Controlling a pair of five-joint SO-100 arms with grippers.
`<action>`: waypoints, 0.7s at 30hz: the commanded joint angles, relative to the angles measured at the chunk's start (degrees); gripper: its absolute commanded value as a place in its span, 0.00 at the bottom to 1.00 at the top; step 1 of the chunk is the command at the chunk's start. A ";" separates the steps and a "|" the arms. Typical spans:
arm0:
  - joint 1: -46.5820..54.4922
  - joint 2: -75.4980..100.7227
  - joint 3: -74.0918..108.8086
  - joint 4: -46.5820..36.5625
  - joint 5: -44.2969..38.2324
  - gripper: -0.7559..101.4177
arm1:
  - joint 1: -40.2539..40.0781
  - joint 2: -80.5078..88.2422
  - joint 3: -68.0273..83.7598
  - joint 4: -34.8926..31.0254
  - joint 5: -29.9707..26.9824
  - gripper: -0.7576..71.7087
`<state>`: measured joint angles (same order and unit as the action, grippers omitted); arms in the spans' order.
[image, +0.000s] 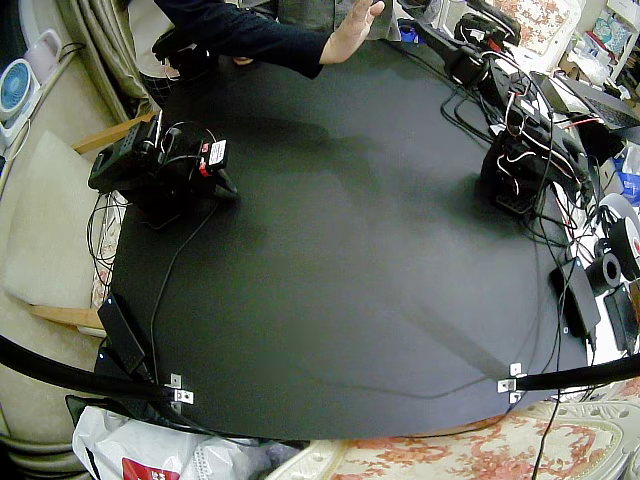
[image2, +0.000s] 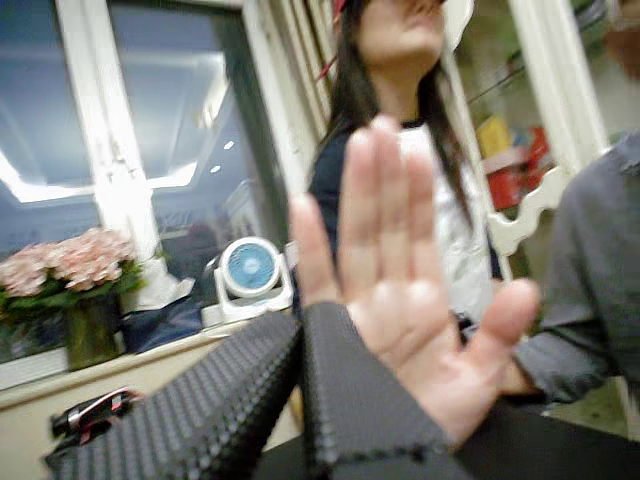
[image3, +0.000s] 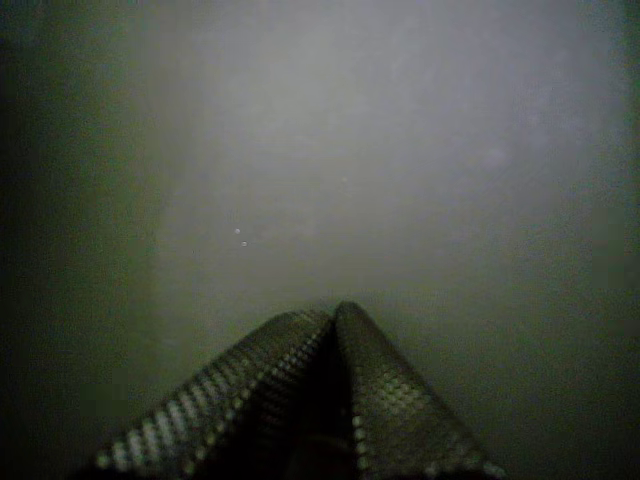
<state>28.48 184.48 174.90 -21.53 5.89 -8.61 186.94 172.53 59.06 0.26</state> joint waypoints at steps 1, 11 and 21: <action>5.01 -7.12 -3.43 -5.89 0.18 0.01 | -1.14 0.62 -0.35 0.00 0.79 0.00; 6.59 -45.44 -25.58 -15.73 0.18 0.01 | -1.05 0.62 -0.35 0.00 0.70 0.00; 6.50 -55.81 -33.57 -17.14 1.32 0.01 | -1.41 0.62 -0.35 0.00 0.35 0.00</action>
<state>34.63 127.97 147.30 -36.39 6.77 -9.67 186.94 172.53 59.06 0.18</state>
